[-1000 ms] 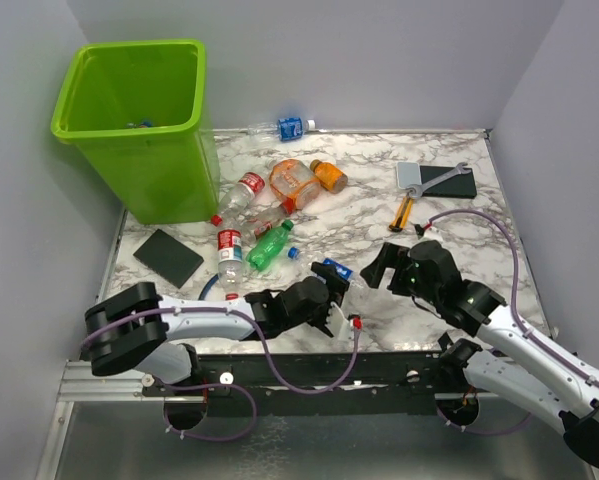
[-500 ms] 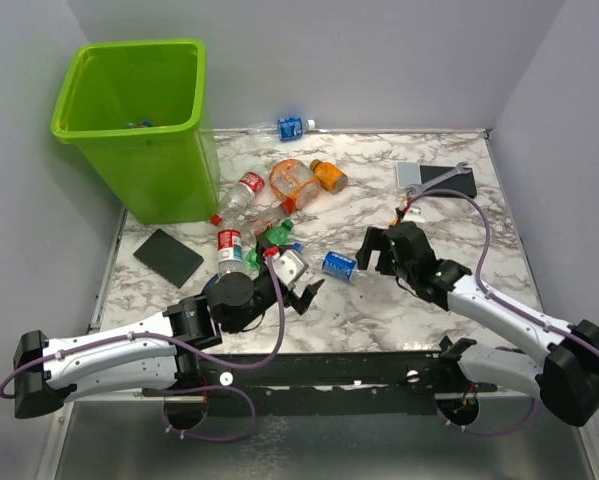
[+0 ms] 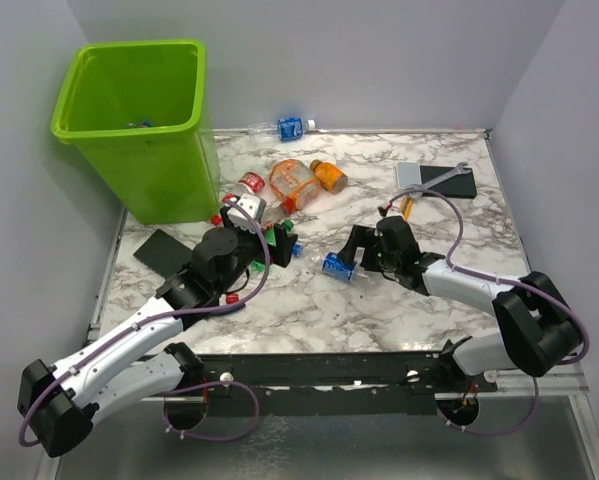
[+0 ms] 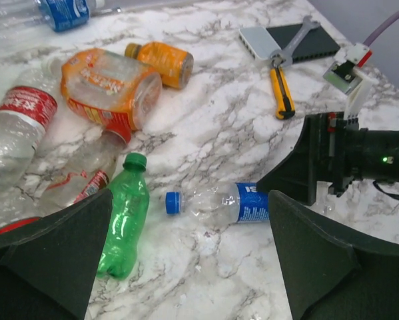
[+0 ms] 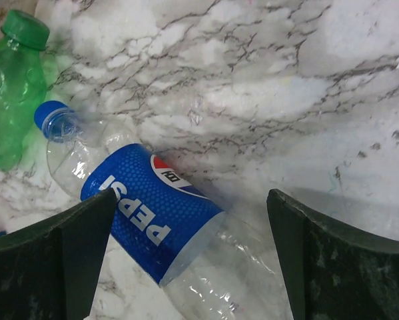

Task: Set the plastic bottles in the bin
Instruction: Pick up the plastic bottle at the center of the board.

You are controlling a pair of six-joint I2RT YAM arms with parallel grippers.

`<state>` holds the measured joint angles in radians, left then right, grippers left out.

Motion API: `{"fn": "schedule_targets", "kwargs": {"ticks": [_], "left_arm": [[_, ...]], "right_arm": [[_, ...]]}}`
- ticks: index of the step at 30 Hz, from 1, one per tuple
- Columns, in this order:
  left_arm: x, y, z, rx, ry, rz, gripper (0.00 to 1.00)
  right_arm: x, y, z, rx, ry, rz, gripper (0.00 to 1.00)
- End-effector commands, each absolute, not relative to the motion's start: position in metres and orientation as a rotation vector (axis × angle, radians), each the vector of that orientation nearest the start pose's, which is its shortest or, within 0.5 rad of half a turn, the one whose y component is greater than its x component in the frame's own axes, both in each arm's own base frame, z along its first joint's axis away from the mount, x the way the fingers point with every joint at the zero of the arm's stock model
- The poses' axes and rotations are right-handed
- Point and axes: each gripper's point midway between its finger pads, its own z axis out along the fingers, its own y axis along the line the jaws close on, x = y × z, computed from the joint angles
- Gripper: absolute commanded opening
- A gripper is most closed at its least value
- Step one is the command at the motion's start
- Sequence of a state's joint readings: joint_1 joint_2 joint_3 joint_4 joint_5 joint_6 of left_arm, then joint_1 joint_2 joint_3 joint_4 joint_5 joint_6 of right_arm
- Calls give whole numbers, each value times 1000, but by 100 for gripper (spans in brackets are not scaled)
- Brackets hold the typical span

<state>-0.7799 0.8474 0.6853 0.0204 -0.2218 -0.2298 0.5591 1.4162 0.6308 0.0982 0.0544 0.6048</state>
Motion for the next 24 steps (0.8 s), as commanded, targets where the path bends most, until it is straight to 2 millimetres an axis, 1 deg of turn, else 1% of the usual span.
{"fn": "schedule_targets", "kwargs": {"ticks": [1, 4, 7, 10, 12, 15, 17, 19, 22, 24], "left_arm": [[252, -230, 230, 361, 1780, -654, 99], [250, -238, 230, 384, 1776, -699, 99], [247, -244, 224, 405, 1798, -735, 99], [246, -247, 218, 412, 1818, -747, 99], [246, -248, 214, 412, 1828, -745, 99], [244, -251, 212, 429, 1834, -763, 99], [243, -252, 211, 434, 1837, -768, 99], [242, -253, 210, 444, 1842, -773, 99], [242, -254, 209, 452, 1848, -774, 99], [243, -254, 207, 455, 1856, -767, 99]], "right_arm": [[278, 223, 71, 102, 2289, 786, 97], [259, 226, 76, 100, 2281, 882, 96], [241, 232, 77, 78, 2298, 947, 95], [230, 232, 75, 64, 2326, 947, 95], [227, 229, 78, 50, 2322, 928, 96], [225, 223, 86, -31, 2319, 869, 100], [222, 219, 85, -102, 2383, 804, 100], [219, 218, 77, -180, 2476, 709, 100], [216, 222, 73, -296, 2542, 566, 100], [217, 223, 66, -332, 2590, 483, 100]]}}
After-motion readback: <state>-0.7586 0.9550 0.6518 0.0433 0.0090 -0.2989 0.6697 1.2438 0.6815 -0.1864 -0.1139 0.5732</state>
